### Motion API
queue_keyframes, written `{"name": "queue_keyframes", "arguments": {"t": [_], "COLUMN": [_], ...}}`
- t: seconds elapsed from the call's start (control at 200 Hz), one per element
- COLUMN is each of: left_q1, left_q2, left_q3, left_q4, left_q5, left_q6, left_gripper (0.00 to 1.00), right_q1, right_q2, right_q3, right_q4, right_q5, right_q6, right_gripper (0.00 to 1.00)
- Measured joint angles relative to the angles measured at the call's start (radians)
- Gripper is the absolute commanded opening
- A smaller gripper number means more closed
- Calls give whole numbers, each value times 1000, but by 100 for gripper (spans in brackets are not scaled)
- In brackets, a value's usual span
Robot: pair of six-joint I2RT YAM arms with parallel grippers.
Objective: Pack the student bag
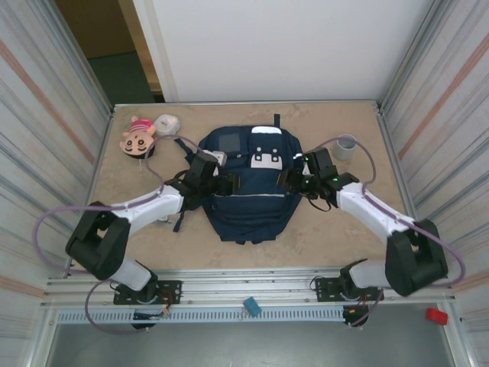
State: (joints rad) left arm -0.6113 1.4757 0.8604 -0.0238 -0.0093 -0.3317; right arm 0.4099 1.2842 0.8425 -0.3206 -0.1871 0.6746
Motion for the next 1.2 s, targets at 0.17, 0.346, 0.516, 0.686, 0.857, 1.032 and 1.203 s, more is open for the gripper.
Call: {"name": "queue_keyframes", "arguments": {"t": [0.17,0.346,0.516,0.686,0.857,1.032,1.203], "left_q1": [-39,-158,-222,-232,-248,-248,-260], "left_q2": [-135,-97,68,192,286,324,306], "left_q3": [8,66,191,259,327,340,325], "left_q4": [-18,-83,-177,-196,-211,-213,-215], "left_q5": [96,201,241,243,241,218,237], "left_q6": [231,575,793,908,979,1019,1030], "left_gripper": [77,80,81,83,84,49,15], "right_q1": [-25,-67,-77,-77,-77,-77,-81], "right_q2": [-202,-352,-402,-426,-451,-456,-457], "right_q3": [-5,-62,-116,-148,-158,-164,-183], "right_q4": [-34,-58,-74,-87,-91,-93,-88], "right_q5": [-36,-45,-45,-45,-45,-45,-59], "right_q6": [-26,-33,-33,-33,-33,-34,-67], "right_gripper": [68,68,68,69,69,69,72]}}
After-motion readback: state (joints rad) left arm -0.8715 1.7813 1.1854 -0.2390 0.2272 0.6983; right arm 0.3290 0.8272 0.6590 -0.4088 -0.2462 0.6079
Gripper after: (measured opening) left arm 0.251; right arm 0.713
